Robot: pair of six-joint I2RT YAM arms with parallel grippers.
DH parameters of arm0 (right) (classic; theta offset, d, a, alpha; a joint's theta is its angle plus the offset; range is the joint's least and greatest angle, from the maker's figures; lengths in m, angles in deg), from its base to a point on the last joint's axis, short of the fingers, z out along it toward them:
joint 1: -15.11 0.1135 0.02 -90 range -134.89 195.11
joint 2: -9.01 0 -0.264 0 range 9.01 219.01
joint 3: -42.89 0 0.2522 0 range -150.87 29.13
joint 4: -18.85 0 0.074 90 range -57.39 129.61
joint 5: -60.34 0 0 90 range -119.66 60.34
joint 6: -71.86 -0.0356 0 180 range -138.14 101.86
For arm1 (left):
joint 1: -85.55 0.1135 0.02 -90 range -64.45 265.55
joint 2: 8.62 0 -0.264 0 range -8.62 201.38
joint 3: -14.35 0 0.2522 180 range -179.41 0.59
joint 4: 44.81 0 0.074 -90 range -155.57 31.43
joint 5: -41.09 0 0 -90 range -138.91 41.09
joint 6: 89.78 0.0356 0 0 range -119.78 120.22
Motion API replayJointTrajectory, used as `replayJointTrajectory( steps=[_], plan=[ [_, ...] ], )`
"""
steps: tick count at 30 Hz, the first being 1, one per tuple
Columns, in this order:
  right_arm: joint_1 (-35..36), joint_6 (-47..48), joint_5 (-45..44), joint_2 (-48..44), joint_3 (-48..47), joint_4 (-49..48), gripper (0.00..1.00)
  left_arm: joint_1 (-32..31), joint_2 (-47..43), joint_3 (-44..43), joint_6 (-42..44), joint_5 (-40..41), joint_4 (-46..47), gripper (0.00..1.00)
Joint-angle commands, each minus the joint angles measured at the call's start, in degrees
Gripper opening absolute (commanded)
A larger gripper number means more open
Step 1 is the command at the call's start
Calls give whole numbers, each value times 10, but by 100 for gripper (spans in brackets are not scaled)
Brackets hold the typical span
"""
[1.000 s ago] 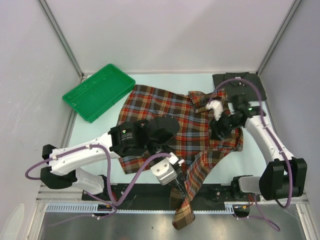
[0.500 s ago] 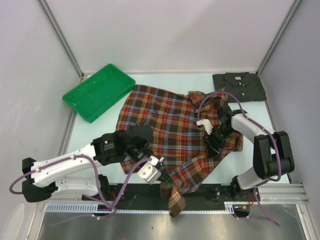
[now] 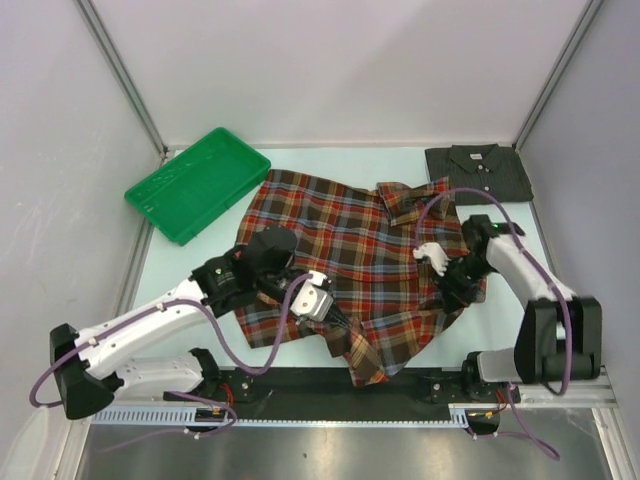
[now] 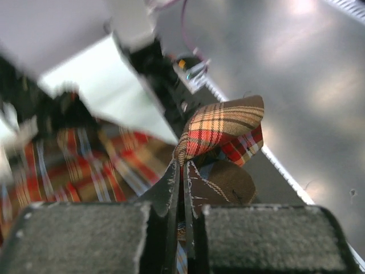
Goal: Fold and stack the long sleeve shirts
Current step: Flatten the shirt out
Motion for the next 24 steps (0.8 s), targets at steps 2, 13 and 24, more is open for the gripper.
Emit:
replayJointTrajectory(
  steps=[2,13,24],
  plan=[
    [-62,123,-50,-98,41,87,1,30,6,85,-119,125,118,5],
    [-147,160,-63,-144,44,116,49,-37,275,-93,-147,154,95,21],
    [-112,86,-13,-68,-25,69,51,148,101,1,258,262,-411,50]
  ],
)
